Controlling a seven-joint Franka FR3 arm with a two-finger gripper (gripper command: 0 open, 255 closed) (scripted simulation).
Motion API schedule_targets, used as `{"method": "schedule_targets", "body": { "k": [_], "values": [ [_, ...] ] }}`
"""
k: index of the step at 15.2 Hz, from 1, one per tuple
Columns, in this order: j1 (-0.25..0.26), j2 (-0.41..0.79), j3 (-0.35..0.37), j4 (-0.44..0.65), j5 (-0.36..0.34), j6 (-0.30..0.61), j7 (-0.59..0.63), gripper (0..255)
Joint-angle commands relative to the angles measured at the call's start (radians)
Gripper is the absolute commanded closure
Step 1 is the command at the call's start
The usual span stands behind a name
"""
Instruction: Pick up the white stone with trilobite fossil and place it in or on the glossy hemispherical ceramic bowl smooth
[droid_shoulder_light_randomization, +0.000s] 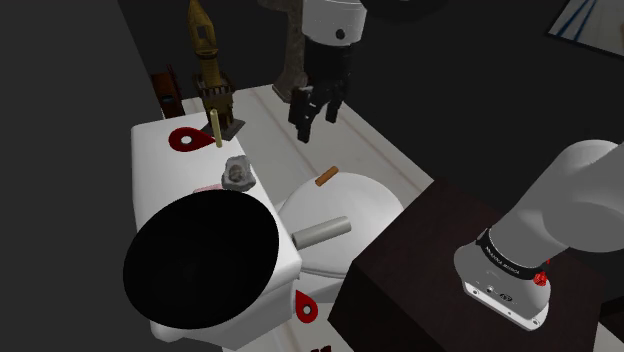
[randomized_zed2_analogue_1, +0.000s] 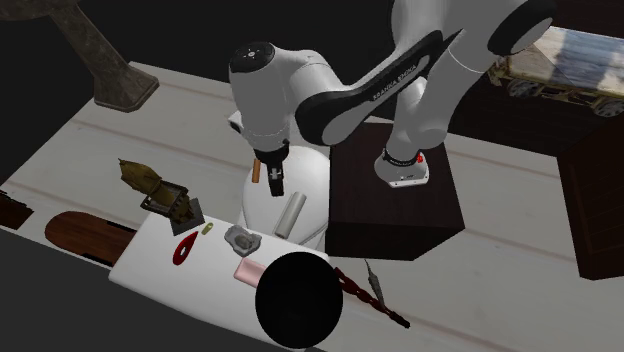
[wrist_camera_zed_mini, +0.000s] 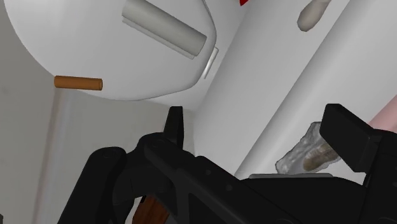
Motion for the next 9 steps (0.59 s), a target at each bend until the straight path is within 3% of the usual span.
{"method": "schedule_targets", "body": {
  "k": [1,9],
  "values": [
    [0.007,0.074,0.037,0.045,-0.029,0.035,0.04,0],
    [0.068,0.377,0.132,0.262,-0.221,0.11,0.207,0]
  ]
}}
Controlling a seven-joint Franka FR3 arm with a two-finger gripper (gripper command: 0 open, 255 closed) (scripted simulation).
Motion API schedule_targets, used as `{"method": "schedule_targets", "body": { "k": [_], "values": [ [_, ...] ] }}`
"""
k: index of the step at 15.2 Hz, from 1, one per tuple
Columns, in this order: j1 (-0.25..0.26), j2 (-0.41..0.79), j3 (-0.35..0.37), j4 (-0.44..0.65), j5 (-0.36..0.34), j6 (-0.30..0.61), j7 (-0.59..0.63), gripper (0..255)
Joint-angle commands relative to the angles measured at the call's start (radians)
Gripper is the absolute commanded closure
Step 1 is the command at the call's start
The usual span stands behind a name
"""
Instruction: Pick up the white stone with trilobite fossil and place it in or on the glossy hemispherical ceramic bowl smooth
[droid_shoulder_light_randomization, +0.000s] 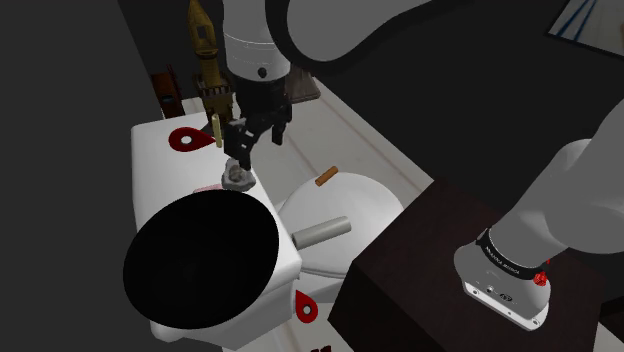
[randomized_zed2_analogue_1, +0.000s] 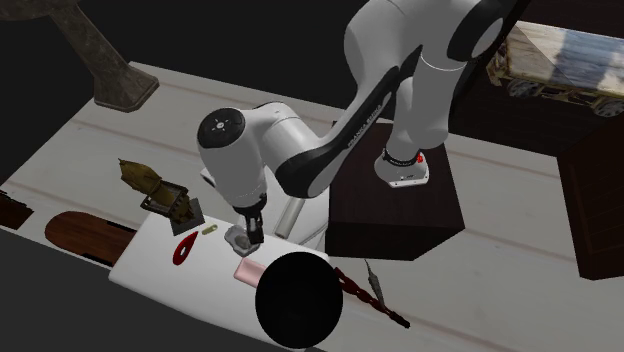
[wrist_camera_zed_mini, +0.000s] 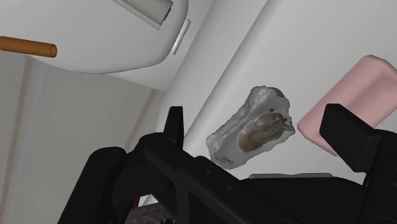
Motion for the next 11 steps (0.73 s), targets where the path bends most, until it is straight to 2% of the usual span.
{"method": "schedule_targets", "body": {
  "k": [1,8,11],
  "values": [
    [0.027,0.085,0.015,0.064,-0.06,0.012,0.049,0],
    [0.037,0.124,0.008,0.013,-0.087,0.096,0.067,0],
    [0.037,0.128,0.007,0.01,-0.09,0.102,0.068,0]
  ]
}}
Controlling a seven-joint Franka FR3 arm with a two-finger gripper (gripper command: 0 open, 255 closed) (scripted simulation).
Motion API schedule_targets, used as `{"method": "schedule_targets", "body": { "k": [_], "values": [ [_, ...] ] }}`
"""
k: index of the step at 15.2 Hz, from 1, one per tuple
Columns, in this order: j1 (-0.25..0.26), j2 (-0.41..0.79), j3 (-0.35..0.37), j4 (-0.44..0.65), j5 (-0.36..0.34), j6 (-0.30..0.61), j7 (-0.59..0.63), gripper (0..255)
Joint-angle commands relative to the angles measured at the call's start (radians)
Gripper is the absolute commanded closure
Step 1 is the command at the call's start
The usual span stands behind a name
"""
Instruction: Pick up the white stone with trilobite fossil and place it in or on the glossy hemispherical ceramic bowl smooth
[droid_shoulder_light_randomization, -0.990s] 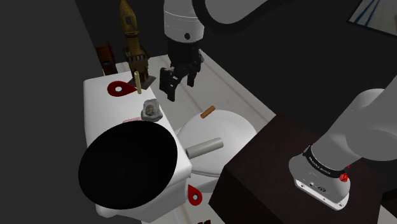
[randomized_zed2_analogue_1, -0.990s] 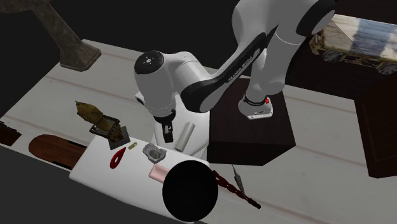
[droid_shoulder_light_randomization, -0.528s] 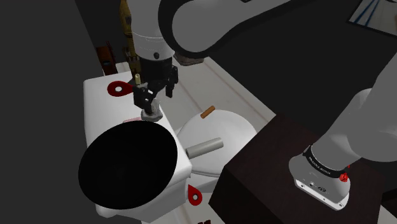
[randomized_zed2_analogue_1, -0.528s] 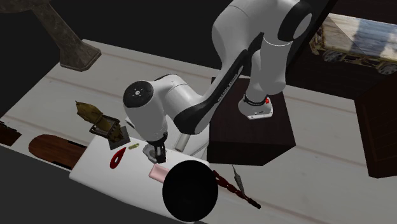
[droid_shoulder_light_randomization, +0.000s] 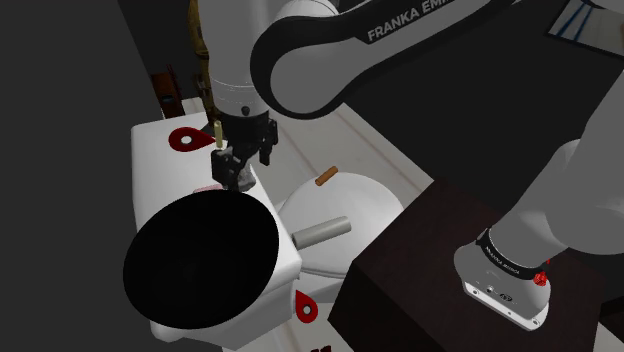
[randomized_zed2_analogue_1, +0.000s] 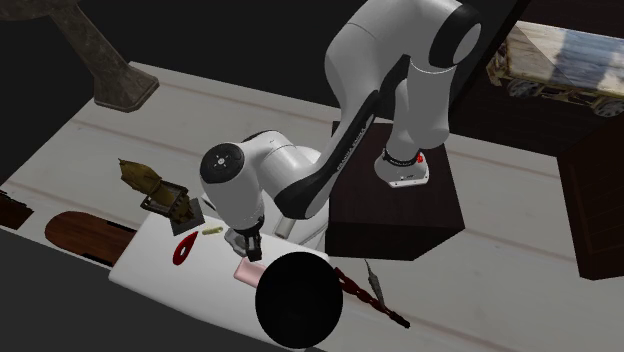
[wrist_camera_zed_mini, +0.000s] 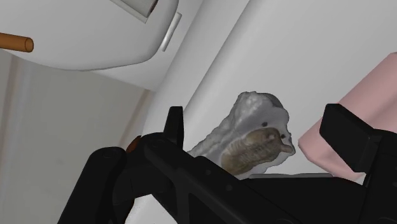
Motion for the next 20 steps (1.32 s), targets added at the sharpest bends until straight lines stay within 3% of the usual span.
{"method": "schedule_targets", "body": {
  "k": [1,5,6,15,20],
  "values": [
    [0.0,0.001,0.0,-0.001,-0.001,0.002,0.0,0],
    [0.0,0.001,0.0,-0.001,-0.001,0.002,0.0,0],
    [0.0,0.001,0.0,-0.001,-0.001,0.002,0.0,255],
    [0.0,0.001,0.0,-0.001,-0.001,0.002,0.001,255],
    [-0.004,-0.024,0.004,0.039,0.017,-0.059,-0.011,255]
  ]
}}
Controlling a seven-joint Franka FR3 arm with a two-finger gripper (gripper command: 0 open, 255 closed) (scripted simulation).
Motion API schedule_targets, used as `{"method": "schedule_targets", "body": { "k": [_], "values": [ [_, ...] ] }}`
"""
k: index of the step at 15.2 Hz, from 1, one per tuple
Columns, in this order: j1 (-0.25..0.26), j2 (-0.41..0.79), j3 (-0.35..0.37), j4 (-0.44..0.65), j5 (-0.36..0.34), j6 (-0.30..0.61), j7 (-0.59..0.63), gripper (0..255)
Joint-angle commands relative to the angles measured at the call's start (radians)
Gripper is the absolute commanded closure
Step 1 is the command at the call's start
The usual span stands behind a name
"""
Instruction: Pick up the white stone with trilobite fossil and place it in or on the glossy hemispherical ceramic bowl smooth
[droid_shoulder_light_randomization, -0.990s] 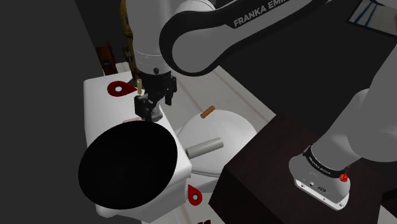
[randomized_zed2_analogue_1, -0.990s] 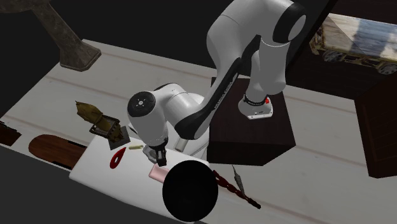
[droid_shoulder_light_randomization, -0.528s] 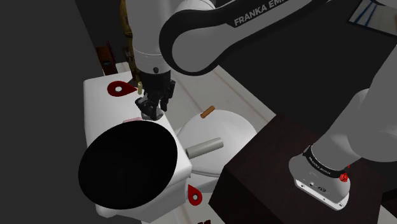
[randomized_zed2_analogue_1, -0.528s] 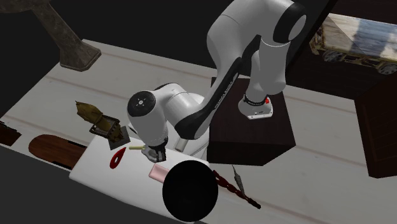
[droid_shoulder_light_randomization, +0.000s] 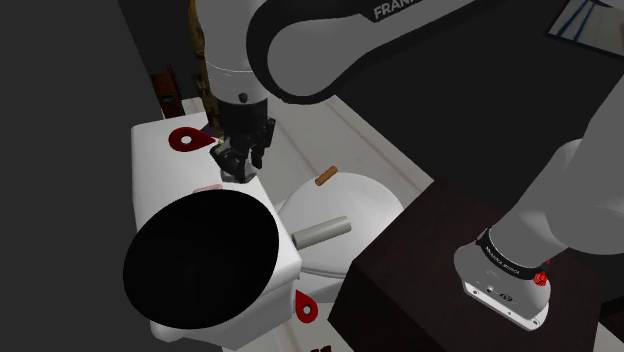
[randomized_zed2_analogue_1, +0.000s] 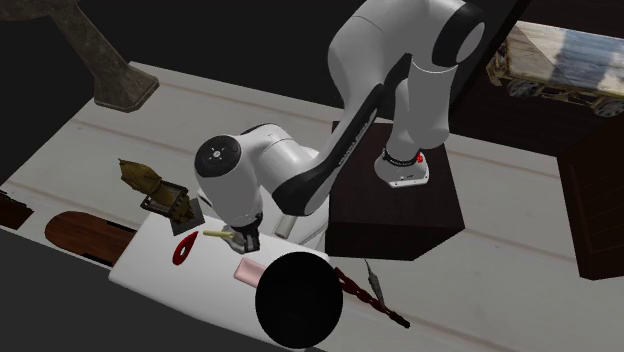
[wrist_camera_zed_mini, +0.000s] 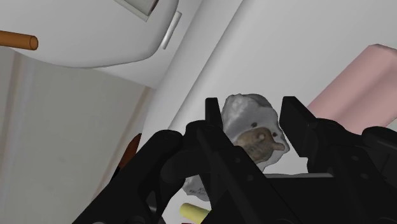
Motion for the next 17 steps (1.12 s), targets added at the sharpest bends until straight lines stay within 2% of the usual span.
{"method": "schedule_targets", "body": {
  "k": [1,17],
  "values": [
    [-0.002,-0.011,0.001,0.016,0.008,-0.025,-0.006,255],
    [-0.005,-0.049,0.007,0.19,0.035,-0.231,-0.023,255]
  ]
}}
